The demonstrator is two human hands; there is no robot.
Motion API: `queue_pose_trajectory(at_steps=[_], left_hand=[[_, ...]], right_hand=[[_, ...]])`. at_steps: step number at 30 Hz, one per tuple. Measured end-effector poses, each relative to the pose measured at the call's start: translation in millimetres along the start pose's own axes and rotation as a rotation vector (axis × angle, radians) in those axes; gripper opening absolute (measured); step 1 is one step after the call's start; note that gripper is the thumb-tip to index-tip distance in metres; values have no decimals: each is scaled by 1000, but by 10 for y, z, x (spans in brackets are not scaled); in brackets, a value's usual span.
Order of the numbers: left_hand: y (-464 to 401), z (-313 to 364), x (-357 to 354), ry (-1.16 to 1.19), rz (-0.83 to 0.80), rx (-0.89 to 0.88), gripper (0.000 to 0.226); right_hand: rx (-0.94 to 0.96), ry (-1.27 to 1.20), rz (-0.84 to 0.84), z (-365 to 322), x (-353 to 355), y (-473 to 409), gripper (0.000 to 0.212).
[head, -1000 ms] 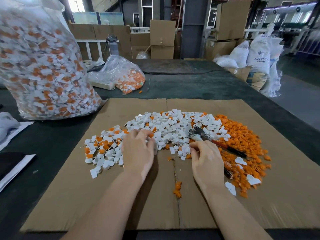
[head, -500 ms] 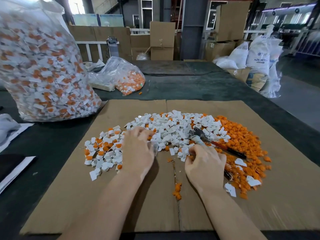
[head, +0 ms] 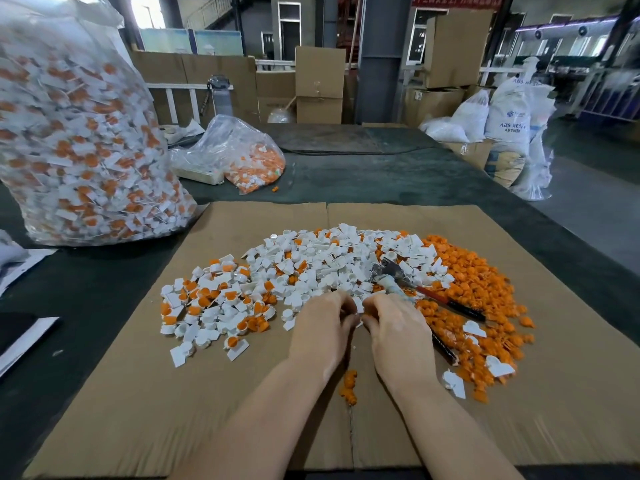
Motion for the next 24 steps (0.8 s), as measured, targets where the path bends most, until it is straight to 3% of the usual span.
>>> queue_pose_trajectory(at_steps=[4,7,11,16,20,24], left_hand=[[20,-11,15,55,0,-7,6],[50,-20,29,91,14,-34,20],[51,-65,38,142,-7,-17,33],[49,-81,43,209,1,15,20],[62,-91,39,241,14,39,23],[79,-104,71,241,47,69,8]], right_hand=[[37,-18,69,1,13,4,23],[66,-6,97,5,18,14,23],[55,16,57,4,-4,13,42],[37,-12,-1,2,-24,9,29],[57,-36,13,-5,-5,18,25],[91,-100,27,-22,18,18,20]])
Point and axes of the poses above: each hand's wrist, its own y-axis away from the middle knuckle, its own x-axis out of the back of the hand, z = x × y, the point moved 4 cm from there along -y, towards the middle knuckle, and after that the axes turned 13 degrees about -z, right-handed, at the moved point
